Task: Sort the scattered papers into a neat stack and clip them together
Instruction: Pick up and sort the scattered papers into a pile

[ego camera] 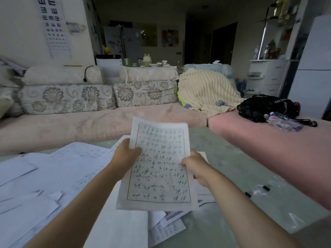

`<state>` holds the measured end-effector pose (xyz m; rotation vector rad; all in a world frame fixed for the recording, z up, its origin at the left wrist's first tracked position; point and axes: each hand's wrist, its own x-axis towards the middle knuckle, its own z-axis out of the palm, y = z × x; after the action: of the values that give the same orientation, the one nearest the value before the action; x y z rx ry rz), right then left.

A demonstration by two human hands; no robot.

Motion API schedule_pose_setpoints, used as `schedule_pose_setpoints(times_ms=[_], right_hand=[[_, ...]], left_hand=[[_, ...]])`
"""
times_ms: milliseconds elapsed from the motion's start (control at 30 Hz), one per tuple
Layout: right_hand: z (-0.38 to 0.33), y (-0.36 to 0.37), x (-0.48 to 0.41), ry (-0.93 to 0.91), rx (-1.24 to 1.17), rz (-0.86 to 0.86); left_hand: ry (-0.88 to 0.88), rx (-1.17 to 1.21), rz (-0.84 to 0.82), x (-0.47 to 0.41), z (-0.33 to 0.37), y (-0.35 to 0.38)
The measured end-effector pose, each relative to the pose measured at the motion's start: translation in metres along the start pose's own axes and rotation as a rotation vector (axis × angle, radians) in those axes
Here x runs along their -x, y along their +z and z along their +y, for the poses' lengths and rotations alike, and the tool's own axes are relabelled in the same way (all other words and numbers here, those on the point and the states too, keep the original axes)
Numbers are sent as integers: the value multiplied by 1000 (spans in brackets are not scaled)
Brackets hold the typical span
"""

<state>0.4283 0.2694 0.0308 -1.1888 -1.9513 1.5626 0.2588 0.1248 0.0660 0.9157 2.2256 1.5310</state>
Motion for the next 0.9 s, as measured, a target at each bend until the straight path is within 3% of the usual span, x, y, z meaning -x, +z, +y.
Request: schedule_pose_setpoints(times_ms=[200, 433, 533, 667, 767, 900], right_hand=[[1, 86, 12, 140, 178, -207], [6, 150, 35, 101, 407, -269], [8, 158, 35, 93, 577, -206], [13, 161, 37, 83, 648, -201], [15, 148, 35, 96, 530, -175], [10, 99, 21, 18, 447, -47]], left_hand=[[-276, -255, -57, 29, -81, -62], [-289, -755, -115, 44, -141, -101], [-263, -910, -167, 45, -146, -101], [-244, -914, -190, 43, -148, -99], [-217, -890, -153, 44, -143, -96], [23, -743, -20, 43, -120, -76]])
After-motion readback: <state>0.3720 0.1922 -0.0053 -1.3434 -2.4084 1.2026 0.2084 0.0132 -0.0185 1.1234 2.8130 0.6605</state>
